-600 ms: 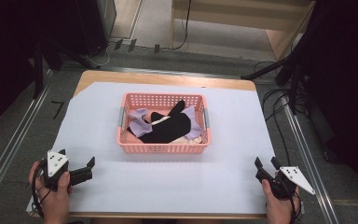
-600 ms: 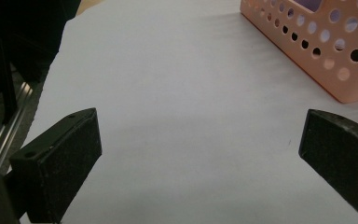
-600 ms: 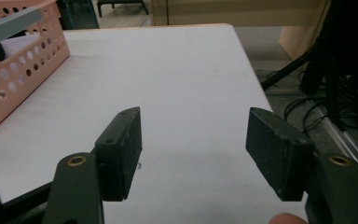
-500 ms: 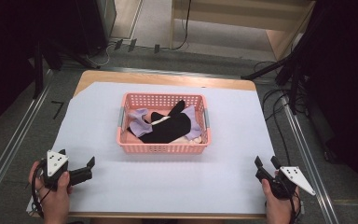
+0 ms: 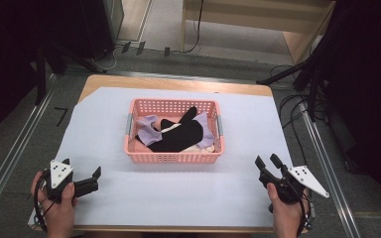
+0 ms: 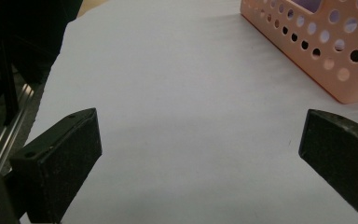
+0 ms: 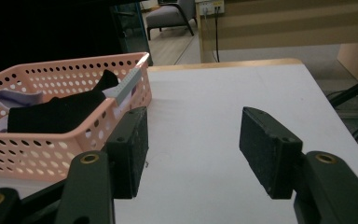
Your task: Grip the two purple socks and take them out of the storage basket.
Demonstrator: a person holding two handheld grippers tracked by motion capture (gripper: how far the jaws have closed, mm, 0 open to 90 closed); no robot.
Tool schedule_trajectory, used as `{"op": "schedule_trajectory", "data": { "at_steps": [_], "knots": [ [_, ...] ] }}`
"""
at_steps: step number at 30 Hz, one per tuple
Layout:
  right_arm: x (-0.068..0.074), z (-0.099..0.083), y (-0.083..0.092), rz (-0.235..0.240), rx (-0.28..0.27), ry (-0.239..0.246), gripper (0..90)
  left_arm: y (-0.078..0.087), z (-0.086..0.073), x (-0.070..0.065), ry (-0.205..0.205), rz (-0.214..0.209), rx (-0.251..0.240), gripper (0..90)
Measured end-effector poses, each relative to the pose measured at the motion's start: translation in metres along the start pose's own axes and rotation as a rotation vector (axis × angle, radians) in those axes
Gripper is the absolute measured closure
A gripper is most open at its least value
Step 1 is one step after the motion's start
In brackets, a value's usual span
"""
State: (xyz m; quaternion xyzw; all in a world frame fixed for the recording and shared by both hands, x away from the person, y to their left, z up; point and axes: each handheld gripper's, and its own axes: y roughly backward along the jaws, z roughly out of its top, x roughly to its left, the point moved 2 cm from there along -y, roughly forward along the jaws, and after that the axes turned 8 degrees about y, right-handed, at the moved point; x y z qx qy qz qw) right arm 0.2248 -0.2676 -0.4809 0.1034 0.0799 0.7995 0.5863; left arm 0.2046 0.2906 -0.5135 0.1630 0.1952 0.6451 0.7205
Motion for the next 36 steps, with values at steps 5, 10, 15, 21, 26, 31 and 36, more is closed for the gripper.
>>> {"op": "schedule_trajectory", "data": {
  "at_steps": [5,10,15,21,26,31,36],
  "knots": [
    [0.009,0.006,-0.009,0.018,0.004,-0.003,41.6,0.0,0.0,0.0,-0.002,0.0,0.002,0.1],
    [0.019,0.01,-0.016,0.033,0.024,0.008,44.2,-0.002,0.0,-0.001,-0.006,0.008,0.002,0.1],
    [0.032,0.02,-0.029,0.05,0.028,-0.01,41.0,-0.002,0.0,-0.001,-0.007,0.006,0.003,0.1],
    [0.056,0.032,-0.052,0.093,0.065,-0.045,40.6,-0.002,0.0,-0.001,-0.011,0.007,0.009,0.1],
    [0.079,0.038,-0.067,0.121,0.086,0.016,34.2,-0.002,0.0,-0.001,-0.014,0.007,0.01,0.1],
    [0.116,0.053,-0.09,0.183,0.101,0.069,42.4,-0.002,0.0,-0.001,-0.008,0.016,0.023,0.1],
    [0.15,0.061,-0.111,0.249,0.109,0.14,44.8,-0.003,0.0,-0.001,-0.004,0.008,0.014,0.1]
  ]
}}
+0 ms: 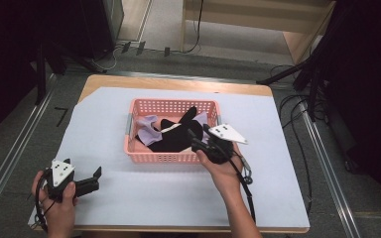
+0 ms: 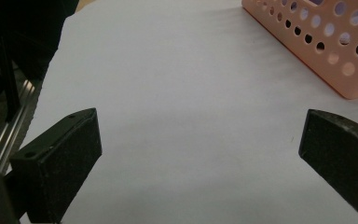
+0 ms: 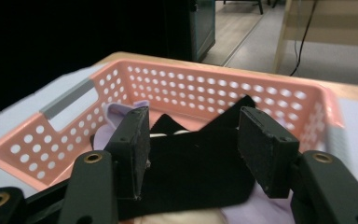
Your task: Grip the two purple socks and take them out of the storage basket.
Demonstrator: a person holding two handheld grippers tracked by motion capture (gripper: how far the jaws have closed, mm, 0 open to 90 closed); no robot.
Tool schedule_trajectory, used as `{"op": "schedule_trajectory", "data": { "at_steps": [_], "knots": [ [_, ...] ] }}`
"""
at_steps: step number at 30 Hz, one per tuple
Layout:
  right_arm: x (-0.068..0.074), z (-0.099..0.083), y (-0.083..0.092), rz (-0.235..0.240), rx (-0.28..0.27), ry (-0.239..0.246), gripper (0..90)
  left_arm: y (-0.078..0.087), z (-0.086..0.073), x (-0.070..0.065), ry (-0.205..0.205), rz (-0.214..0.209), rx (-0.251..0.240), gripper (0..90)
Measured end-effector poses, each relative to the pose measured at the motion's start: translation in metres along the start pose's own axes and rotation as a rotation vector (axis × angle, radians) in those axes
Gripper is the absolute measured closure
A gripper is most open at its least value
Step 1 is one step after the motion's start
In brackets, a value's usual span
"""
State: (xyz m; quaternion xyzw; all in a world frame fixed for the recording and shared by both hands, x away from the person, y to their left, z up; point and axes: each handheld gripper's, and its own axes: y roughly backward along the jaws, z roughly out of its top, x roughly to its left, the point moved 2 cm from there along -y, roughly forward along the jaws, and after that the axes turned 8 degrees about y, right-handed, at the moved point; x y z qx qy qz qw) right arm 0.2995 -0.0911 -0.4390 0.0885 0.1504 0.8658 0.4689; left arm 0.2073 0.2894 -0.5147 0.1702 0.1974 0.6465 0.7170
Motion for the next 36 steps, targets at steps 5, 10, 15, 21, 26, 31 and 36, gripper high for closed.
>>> {"op": "schedule_trajectory", "data": {
  "at_steps": [5,10,15,21,26,31,36],
  "knots": [
    [0.017,0.006,-0.023,0.018,0.028,0.03,46.4,0.0,0.0,0.0,0.0,-0.005,0.001,0.1],
    [0.031,0.015,-0.05,0.037,0.046,0.018,47.8,0.0,0.0,0.001,0.003,-0.005,0.001,0.1],
    [0.039,0.019,-0.07,0.043,0.079,0.001,49.0,0.0,0.0,0.001,0.005,-0.004,0.001,0.1],
    [0.049,0.021,-0.09,0.058,0.141,0.009,50.8,0.0,0.0,0.0,-0.002,-0.001,0.002,0.1],
    [0.053,0.022,-0.104,0.061,0.201,-0.012,56.5,0.0,0.0,0.001,0.0,-0.004,0.004,0.1],
    [0.059,0.021,-0.116,0.101,0.249,-0.026,62.3,-0.001,0.0,0.0,-0.003,-0.009,0.005,0.1],
    [0.068,0.022,-0.126,0.119,0.317,-0.051,71.6,-0.001,0.0,0.0,-0.003,-0.009,0.005,0.1]
  ]
}}
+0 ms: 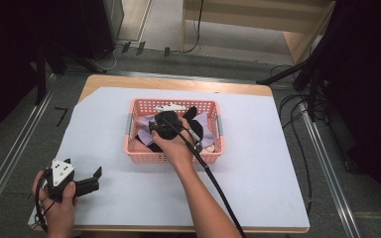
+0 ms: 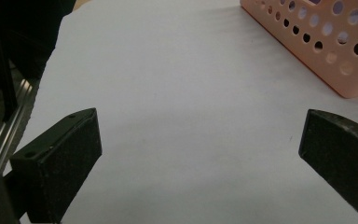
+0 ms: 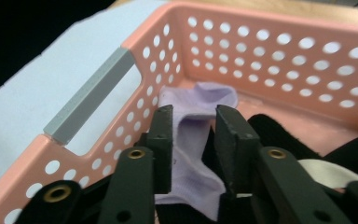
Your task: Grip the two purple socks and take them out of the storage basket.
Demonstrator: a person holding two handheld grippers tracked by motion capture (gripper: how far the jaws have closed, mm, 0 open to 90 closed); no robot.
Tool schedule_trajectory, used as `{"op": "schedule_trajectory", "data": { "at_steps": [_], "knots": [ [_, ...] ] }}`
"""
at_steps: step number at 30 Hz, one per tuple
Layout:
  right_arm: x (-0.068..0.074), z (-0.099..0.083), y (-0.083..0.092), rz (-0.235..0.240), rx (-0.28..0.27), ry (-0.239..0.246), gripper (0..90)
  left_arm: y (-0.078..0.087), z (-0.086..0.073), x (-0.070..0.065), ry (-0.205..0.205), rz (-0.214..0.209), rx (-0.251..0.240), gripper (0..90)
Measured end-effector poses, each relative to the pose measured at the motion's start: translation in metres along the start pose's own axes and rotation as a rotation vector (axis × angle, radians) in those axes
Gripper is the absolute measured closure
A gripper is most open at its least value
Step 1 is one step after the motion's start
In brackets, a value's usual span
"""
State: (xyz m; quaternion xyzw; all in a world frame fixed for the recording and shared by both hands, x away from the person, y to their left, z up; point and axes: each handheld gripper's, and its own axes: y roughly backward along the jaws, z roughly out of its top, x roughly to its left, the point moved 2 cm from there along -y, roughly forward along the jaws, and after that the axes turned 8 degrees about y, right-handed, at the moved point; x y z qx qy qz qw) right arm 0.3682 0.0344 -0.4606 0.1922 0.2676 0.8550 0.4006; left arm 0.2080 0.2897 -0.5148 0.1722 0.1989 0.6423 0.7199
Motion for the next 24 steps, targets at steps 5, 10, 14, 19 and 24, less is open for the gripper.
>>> {"op": "schedule_trajectory", "data": {
  "at_steps": [5,10,14,19,24],
  "knots": [
    [0.007,0.002,-0.009,-0.02,0.066,0.032,73.2,0.0,0.0,0.0,0.006,0.006,-0.004,0.1],
    [0.006,0.003,-0.016,-0.011,0.15,0.011,77.5,0.0,0.0,0.0,0.008,0.007,-0.004,0.1],
    [0.008,0.003,-0.016,0.028,0.15,0.032,89.6,0.0,0.0,0.0,0.01,0.005,-0.003,0.1],
    [0.01,0.004,-0.007,0.021,0.051,0.069,90.0,0.0,0.0,0.001,0.015,0.003,-0.004,0.1],
    [0.009,0.01,0.011,-0.008,-0.104,0.09,90.0,0.001,0.0,0.001,0.015,0.001,0.008,0.1]
  ]
}}
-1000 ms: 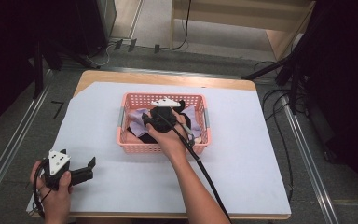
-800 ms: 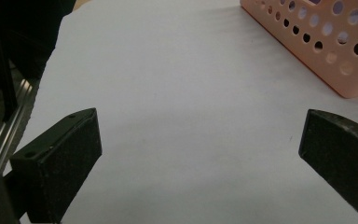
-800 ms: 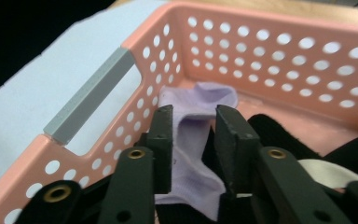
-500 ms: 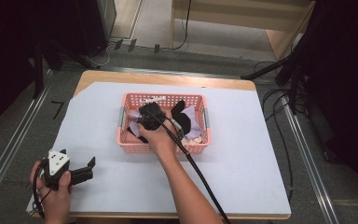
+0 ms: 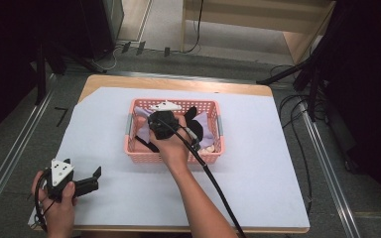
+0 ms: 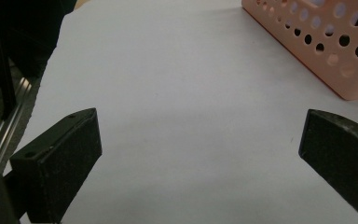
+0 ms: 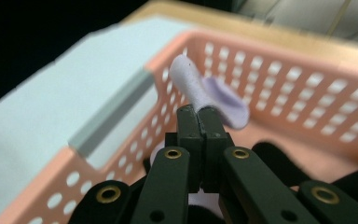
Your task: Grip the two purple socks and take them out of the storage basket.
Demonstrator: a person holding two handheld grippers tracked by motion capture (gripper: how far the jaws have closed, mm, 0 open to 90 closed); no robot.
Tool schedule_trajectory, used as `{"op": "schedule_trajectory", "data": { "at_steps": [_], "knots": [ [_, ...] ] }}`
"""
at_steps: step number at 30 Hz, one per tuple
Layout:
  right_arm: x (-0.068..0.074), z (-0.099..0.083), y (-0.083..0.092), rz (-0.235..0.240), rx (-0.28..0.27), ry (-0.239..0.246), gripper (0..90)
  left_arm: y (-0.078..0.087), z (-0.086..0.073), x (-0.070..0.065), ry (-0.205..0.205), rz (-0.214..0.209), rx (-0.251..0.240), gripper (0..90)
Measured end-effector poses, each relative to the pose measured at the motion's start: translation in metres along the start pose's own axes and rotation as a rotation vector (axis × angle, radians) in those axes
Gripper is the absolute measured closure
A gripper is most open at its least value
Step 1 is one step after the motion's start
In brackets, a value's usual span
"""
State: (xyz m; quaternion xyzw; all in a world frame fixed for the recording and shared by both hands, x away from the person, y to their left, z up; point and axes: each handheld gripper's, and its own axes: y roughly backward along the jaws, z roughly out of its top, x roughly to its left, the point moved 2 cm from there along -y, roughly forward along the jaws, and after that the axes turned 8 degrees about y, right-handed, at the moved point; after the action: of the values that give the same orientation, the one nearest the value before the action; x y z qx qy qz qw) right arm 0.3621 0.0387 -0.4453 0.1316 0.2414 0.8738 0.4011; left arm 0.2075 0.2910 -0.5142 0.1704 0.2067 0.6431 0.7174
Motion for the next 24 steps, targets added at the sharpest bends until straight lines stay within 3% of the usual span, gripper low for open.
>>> {"op": "schedule_trajectory", "data": {
  "at_steps": [1,2,3,4,11,12,16,24],
  "knots": [
    [0.0,0.0,0.0,0.0,0.0,0.0,90.0,0.0,0.0,0.0,0.0,-0.002,-0.003,0.1],
    [-0.001,0.004,0.009,-0.018,-0.071,0.033,90.0,0.0,0.0,0.0,-0.001,-0.001,-0.002,0.1],
    [-0.001,0.004,0.009,-0.018,-0.071,0.033,90.0,0.0,0.0,0.0,-0.001,-0.001,-0.002,0.1],
    [-0.002,0.008,0.016,-0.038,-0.126,0.055,90.0,0.0,0.0,0.0,0.0,0.0,-0.002,0.1],
    [-0.012,0.015,0.036,-0.088,-0.231,0.083,90.0,0.0,0.0,0.0,-0.002,0.004,-0.002,0.1],
    [-0.019,0.017,0.044,-0.11,-0.271,0.087,90.0,-0.001,0.0,0.0,-0.001,0.004,-0.01,0.1],
    [-0.033,0.019,0.062,-0.146,-0.322,0.063,90.0,-0.001,0.0,0.0,-0.001,0.004,-0.011,0.1],
    [-0.064,0.023,0.097,-0.23,-0.39,0.072,90.0,-0.001,0.0,-0.001,-0.004,0.008,-0.012,0.1]
  ]
}}
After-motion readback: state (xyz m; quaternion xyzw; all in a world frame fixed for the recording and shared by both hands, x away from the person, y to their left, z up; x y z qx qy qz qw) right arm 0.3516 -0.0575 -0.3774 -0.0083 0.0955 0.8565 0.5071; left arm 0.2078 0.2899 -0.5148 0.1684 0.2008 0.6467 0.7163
